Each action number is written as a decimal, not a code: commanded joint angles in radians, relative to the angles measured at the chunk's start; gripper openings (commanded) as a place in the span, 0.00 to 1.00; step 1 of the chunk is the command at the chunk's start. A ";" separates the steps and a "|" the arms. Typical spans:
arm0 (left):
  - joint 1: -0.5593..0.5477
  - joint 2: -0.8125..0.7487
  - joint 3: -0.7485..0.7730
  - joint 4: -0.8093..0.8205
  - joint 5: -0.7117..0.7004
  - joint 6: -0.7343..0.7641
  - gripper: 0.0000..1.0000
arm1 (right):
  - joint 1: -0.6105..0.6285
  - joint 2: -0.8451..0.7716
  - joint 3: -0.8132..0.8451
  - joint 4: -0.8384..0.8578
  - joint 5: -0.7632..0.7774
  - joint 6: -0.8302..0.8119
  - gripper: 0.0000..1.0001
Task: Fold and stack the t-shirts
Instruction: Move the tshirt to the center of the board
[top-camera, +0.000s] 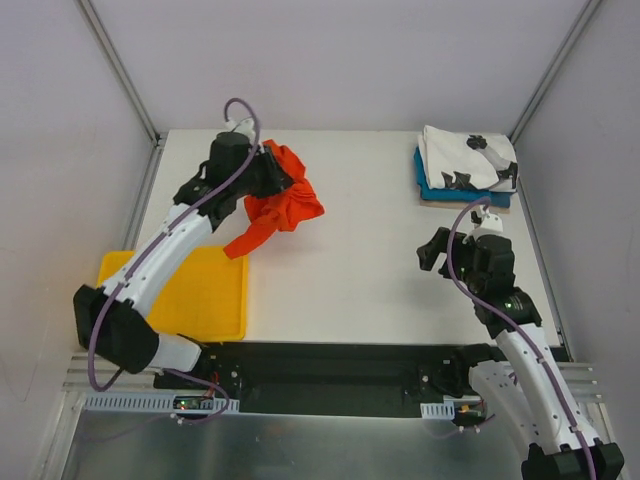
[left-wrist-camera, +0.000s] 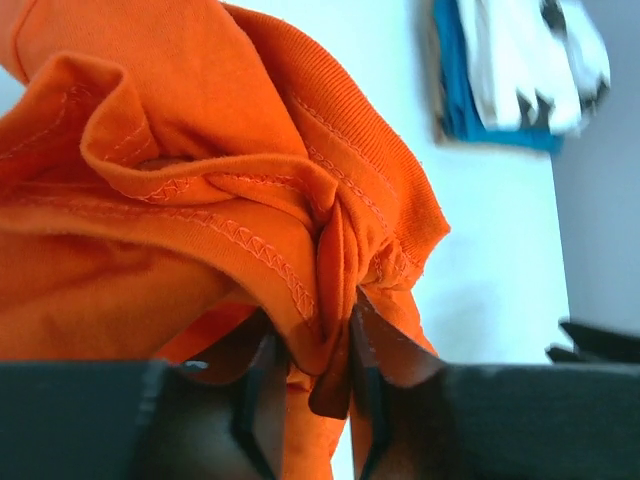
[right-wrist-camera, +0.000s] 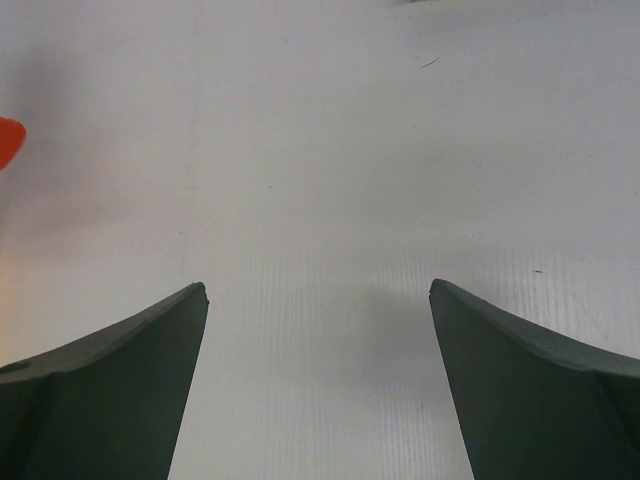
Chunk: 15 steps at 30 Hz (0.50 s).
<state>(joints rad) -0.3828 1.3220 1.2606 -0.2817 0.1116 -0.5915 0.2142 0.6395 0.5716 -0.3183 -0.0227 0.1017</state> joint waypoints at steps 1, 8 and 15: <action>-0.093 0.152 0.143 0.064 0.177 0.139 0.34 | 0.005 -0.027 0.008 -0.025 0.059 -0.002 0.97; -0.108 0.211 0.135 0.042 0.142 0.159 0.99 | 0.005 -0.041 0.010 -0.039 0.069 -0.013 0.96; -0.103 0.105 -0.042 -0.011 -0.107 0.153 0.99 | 0.005 0.035 0.016 -0.011 -0.017 -0.016 0.96</action>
<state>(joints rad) -0.4953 1.5158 1.3067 -0.2588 0.1692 -0.4576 0.2142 0.6365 0.5716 -0.3573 0.0143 0.0994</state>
